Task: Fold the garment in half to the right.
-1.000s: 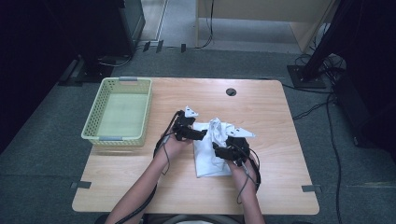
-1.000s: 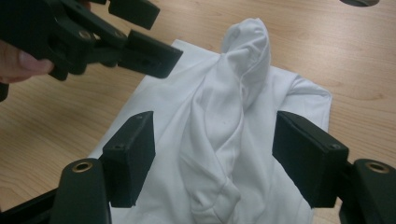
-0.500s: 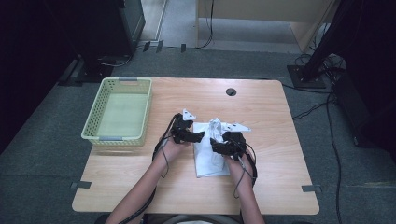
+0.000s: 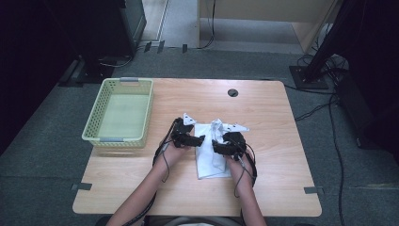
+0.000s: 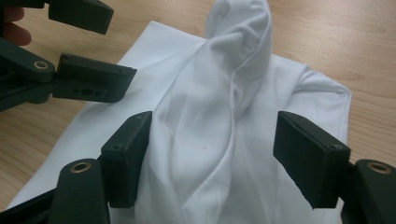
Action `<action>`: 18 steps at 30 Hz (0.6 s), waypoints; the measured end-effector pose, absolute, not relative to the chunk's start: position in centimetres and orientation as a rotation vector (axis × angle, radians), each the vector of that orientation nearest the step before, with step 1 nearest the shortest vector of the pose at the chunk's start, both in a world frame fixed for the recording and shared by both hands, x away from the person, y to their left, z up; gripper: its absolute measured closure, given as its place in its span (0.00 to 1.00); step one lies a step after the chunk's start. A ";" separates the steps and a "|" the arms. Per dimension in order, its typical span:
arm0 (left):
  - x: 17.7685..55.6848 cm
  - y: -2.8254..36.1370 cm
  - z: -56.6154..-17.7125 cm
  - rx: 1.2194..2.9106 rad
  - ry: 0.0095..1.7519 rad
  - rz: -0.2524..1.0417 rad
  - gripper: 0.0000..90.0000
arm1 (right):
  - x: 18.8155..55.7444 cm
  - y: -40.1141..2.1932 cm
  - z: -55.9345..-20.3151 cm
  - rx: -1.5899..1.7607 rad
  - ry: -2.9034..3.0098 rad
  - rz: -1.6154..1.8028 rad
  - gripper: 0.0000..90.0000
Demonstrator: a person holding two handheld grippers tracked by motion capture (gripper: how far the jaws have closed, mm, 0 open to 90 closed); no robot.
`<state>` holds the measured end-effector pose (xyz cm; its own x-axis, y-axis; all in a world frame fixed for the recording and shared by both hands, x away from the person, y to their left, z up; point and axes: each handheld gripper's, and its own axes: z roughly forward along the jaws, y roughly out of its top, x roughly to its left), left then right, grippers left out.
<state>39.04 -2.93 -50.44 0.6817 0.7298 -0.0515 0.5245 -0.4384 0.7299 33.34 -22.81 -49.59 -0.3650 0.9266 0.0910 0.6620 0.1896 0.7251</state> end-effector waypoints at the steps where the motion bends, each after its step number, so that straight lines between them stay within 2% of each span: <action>1: 39.1 -2.9 -50.6 2.148 0.957 0.355 0.23 | 33.3 -22.9 -49.7 1.498 2.105 0.987 0.33; 18: 38.8 -3.0 -51.6 2.180 0.948 0.366 0.23 | 32.8 -24.4 -50.2 1.501 2.091 0.967 0.33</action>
<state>38.85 -3.03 -51.59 0.6893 0.7240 -0.0248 0.5200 -0.4706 0.7129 32.76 -24.39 -50.21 -0.3505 0.9332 0.0792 0.6645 0.1882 0.7232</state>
